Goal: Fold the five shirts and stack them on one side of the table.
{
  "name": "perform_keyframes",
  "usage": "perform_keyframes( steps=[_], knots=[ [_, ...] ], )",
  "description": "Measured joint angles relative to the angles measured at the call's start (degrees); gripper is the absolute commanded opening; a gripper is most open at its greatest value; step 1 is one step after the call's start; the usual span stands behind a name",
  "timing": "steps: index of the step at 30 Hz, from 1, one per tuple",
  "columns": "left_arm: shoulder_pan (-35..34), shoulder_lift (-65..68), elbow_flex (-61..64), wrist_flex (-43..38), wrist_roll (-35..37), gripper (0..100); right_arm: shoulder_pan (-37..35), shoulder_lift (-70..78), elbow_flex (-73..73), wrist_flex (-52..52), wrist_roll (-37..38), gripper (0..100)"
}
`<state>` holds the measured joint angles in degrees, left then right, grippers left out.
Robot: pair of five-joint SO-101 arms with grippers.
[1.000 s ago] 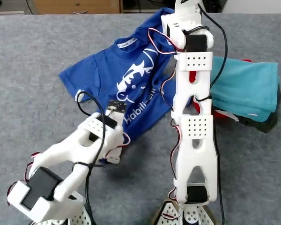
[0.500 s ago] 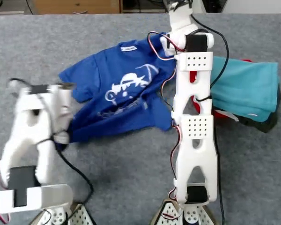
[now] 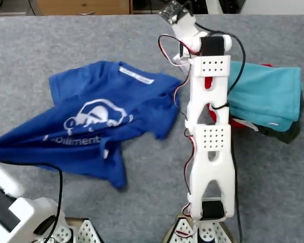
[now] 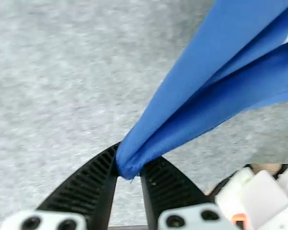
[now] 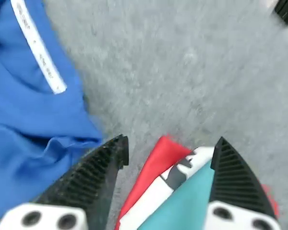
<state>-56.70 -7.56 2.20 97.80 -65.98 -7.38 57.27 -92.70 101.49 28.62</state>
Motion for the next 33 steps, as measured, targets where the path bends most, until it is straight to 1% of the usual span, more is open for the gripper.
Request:
perform_keyframes(
  steps=[4,7,9,11,13,14,15,17,18,20,21,22,24,26,29,33],
  knots=[
    [-0.6,0.0,-0.8,0.1,-1.4,2,-3.4,-2.4,-0.1,0.0,0.0,28.4],
    [-0.5,0.1,-0.8,0.1,-1.5,2,-7.6,-1.4,1.1,0.0,0.0,28.3],
    [0.4,0.1,-0.7,0.1,-1.0,7,-11.1,1.4,3.8,0.0,-1.6,28.2],
    [2.3,0.1,-0.6,0.1,4.0,17,-14.7,5.7,6.9,-1.0,-4.4,28.2],
    [3.8,0.1,-0.6,0.0,12.2,30,-17.1,10.5,8.0,-3.6,-7.4,28.2],
    [4.4,0.1,-0.6,0.0,17.1,34,-17.8,12.6,8.0,-4.9,-8.8,28.1],
    [4.7,0.1,-0.6,0.0,22.1,36,-18.0,14.7,8.0,-6.5,-9.8,28.1],
    [5.0,0.1,-0.8,0.0,31.7,35,-18.1,18.8,8.0,-9.6,-10.8,24.9],
    [5.0,0.1,-1.4,0.0,36.2,35,-18.0,20.4,7.9,-10.2,-11.3,20.9],
    [5.0,0.1,-2.9,-0.4,42.8,35,-18.0,22.1,5.9,-9.8,-11.1,9.2],
    [5.0,0.1,-3.8,-0.4,44.7,35,-18.0,22.3,4.9,-8.9,-11.3,3.2],
    [5.0,0.1,-4.7,-0.5,46.3,35,-18.0,22.5,3.8,-7.7,-11.2,0.0],
    [5.5,0.1,-6.4,-0.3,49.5,35,-17.8,23.0,1.8,-5.5,-11.2,3.0],
    [7.4,0.1,-7.0,1.4,51.3,35,-17.8,23.1,-0.1,-2.3,-11.1,0.9],
    [11.0,0.1,-6.2,2.2,52.2,35,-17.4,23.1,-0.6,-0.3,-11.1,0.2],
    [14.9,0.1,-2.7,2.3,52.6,35,-13.8,21.6,1.1,-0.1,-11.1,0.2]
  ],
)
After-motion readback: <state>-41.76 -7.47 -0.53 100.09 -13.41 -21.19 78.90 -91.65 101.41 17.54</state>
